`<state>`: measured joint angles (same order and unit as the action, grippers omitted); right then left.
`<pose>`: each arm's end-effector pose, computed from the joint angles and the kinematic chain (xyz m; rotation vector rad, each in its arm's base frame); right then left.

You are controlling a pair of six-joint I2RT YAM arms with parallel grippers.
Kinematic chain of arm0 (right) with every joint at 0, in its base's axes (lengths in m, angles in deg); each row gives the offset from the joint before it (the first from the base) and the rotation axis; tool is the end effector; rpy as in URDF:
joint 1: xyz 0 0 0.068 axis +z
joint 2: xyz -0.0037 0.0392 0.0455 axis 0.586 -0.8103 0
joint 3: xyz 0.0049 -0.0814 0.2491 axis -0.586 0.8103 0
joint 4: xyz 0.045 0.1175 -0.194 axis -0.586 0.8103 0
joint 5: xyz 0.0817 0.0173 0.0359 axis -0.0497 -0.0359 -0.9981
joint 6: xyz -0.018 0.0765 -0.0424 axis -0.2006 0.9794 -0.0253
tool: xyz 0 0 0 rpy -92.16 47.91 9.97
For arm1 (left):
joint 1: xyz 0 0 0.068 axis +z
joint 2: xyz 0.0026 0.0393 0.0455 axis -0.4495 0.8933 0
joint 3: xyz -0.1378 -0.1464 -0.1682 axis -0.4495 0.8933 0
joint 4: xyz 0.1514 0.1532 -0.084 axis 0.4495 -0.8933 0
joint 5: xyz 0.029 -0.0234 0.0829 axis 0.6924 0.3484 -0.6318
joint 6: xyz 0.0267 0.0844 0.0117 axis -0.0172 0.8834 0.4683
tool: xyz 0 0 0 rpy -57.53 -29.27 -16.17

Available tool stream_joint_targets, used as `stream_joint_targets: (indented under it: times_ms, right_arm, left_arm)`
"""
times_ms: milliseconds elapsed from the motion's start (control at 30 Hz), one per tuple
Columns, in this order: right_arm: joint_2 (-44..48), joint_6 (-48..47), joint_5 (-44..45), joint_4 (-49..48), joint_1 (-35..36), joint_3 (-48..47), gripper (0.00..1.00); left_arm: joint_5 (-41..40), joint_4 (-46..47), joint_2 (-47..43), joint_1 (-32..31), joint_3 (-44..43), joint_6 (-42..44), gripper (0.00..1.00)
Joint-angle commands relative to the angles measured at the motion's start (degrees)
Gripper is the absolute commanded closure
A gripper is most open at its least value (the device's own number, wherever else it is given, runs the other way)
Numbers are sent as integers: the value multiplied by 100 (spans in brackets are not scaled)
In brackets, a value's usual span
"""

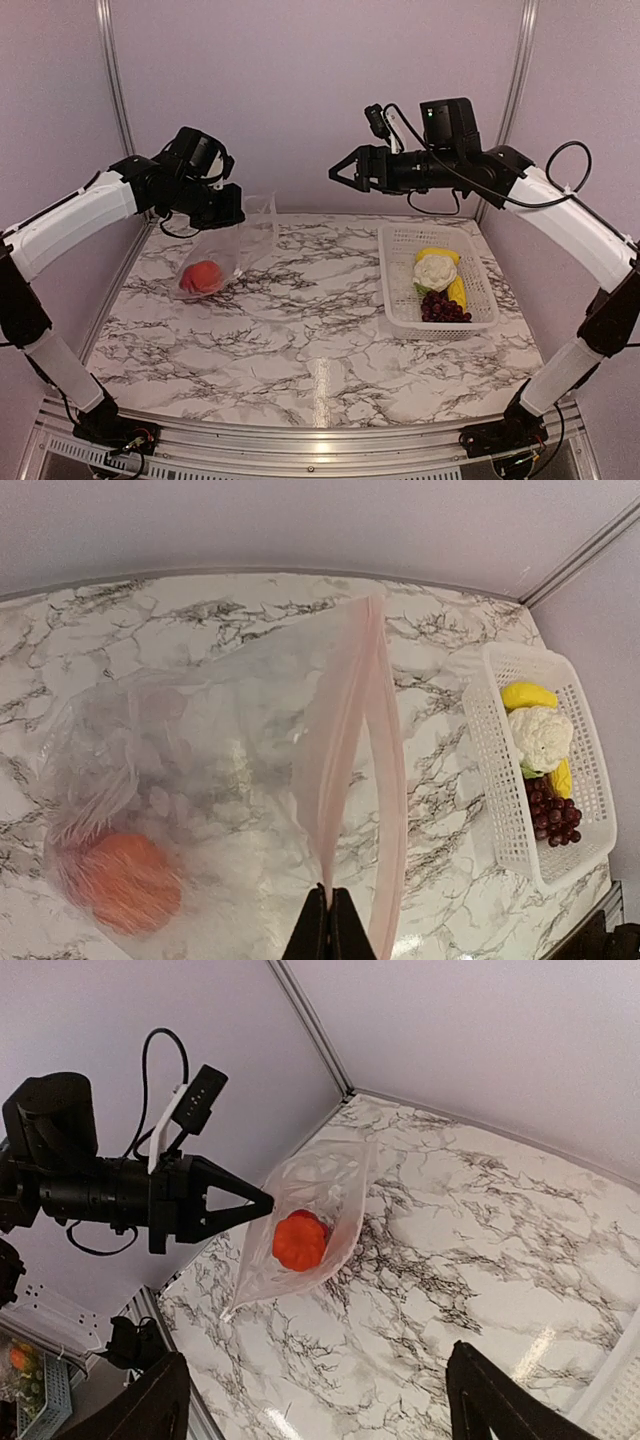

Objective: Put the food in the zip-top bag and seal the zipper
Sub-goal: Move the fake vegetable to the bin.

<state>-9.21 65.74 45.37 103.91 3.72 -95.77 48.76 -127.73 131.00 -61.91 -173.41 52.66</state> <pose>0.2563 0.2480 0.4070 -0.5870 1.9701 1.0195 0.2898 -0.1976 0.3551 0.1254 2.2184 -0.5323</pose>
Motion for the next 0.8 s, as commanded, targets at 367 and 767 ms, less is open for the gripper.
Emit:
stream_joint_targets:
  times_ms: [367, 767]
  right_arm:
    - [861, -116, 933, 266, -360, 1191, 18]
    - [1456, 65, 2215, 660, -1883, 2495, 27]
  left_arm:
    - [1005, 781, 189, -101, 919, -542, 100]
    - [1013, 914, 107, -101, 1144, -470, 100]
